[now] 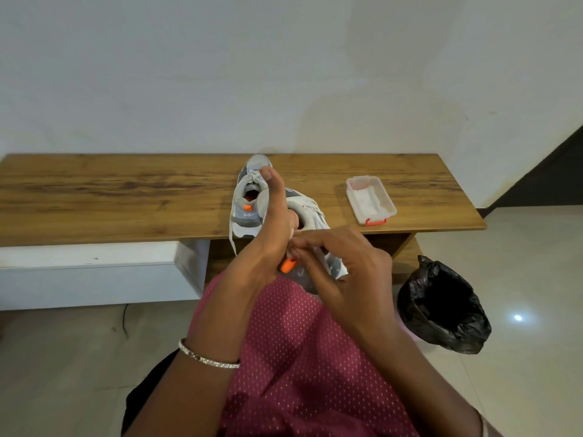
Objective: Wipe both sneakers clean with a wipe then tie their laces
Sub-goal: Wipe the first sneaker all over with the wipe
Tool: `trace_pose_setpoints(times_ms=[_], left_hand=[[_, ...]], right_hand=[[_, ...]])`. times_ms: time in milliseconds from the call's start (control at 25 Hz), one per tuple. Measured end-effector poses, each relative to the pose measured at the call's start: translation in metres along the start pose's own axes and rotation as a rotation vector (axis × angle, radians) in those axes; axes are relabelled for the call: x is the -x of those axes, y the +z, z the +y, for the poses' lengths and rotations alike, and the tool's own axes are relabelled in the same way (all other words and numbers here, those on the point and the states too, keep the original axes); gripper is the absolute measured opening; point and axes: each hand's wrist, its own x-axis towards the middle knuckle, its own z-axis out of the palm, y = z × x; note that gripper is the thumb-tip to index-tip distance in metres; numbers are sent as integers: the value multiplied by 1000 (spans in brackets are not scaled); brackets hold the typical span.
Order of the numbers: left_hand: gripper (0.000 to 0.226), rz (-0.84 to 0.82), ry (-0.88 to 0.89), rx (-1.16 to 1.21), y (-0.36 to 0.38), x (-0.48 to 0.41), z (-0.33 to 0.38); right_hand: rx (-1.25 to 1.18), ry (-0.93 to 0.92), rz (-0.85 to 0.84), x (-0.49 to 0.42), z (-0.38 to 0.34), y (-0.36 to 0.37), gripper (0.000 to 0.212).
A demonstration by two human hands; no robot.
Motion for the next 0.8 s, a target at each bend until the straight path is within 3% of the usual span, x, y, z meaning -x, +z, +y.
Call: trace_pose_setpoints(times_ms=[120, 240, 560, 720, 800], left_hand=[[122, -38, 19, 82, 0, -5, 0], [113, -38, 71, 103, 5, -3, -1], [134, -33, -15, 49, 4, -4, -3], [103, -38, 87, 100, 12, 4, 0], [100, -42, 73, 101, 11, 5, -1]], right_hand=[[59, -53, -16, -5, 2, 0, 10], [70, 28, 38, -22, 19, 0, 10], [30, -8, -87, -8, 0, -8, 10], [48, 94, -46, -26, 20, -4, 9], [39, 114, -71, -26, 20, -3, 10]])
